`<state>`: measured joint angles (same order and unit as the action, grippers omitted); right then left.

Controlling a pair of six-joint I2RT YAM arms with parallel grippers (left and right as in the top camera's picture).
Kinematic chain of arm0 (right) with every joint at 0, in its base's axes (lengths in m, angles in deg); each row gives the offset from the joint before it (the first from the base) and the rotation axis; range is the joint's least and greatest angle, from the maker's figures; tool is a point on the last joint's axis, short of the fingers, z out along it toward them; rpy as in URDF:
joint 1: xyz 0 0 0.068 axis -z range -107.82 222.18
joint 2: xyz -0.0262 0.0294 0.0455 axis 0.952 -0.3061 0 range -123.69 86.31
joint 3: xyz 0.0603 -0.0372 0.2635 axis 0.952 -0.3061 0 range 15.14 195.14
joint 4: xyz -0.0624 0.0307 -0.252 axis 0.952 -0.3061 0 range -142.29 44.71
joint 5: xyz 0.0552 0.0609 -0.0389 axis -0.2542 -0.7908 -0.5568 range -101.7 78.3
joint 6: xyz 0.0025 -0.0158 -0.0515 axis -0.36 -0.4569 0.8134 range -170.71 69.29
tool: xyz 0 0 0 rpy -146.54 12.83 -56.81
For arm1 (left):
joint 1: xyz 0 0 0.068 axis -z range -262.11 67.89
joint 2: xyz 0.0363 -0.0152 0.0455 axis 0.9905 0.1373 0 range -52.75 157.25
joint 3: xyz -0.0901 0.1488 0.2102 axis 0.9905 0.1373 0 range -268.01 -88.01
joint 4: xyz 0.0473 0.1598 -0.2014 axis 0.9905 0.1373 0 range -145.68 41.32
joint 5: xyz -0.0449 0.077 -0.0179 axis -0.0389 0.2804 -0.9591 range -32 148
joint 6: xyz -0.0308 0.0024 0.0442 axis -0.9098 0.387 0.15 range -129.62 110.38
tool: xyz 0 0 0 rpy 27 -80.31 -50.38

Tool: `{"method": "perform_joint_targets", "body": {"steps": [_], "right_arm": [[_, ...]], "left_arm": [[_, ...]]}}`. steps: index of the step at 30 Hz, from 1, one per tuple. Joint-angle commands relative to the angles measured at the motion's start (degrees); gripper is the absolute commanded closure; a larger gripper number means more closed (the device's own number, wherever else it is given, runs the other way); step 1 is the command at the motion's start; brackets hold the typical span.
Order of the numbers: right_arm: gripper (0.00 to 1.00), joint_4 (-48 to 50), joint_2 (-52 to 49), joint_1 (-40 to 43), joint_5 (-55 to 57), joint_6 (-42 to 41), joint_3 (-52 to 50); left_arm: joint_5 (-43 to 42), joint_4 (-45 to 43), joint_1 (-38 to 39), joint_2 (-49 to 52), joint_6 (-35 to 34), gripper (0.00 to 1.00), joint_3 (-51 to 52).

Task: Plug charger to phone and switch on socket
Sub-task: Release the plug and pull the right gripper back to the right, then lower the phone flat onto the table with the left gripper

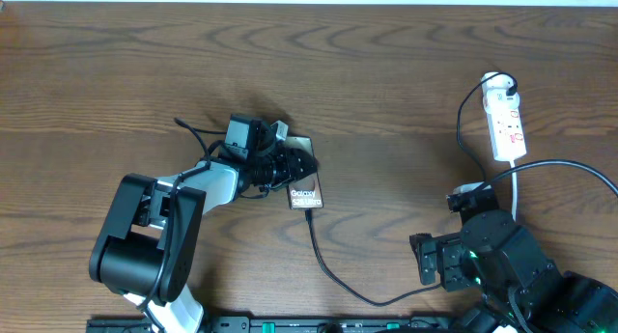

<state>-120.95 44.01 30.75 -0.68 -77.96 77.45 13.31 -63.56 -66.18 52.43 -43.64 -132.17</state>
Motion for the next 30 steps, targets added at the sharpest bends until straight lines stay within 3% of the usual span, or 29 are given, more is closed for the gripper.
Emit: {"method": "perform_joint_targets", "body": {"steps": [1, 16, 30], "right_arm": [[0.01, 0.4, 0.0, 0.2, 1.1, -1.0, 0.7], [0.01, 1.5, -0.1, 0.2, 1.1, -3.0, 0.7], [0.01, 3.1, -0.1, 0.2, 1.0, -3.7, 0.7]], "left_arm": [[9.4, 1.4, -0.2, 1.9, 1.4, 0.54, 1.1], [12.0, 1.9, -0.2, 1.9, 1.5, 0.48, 1.1], [18.8, 9.4, -0.2, 1.9, 5.2, 0.47, 1.1]]}}
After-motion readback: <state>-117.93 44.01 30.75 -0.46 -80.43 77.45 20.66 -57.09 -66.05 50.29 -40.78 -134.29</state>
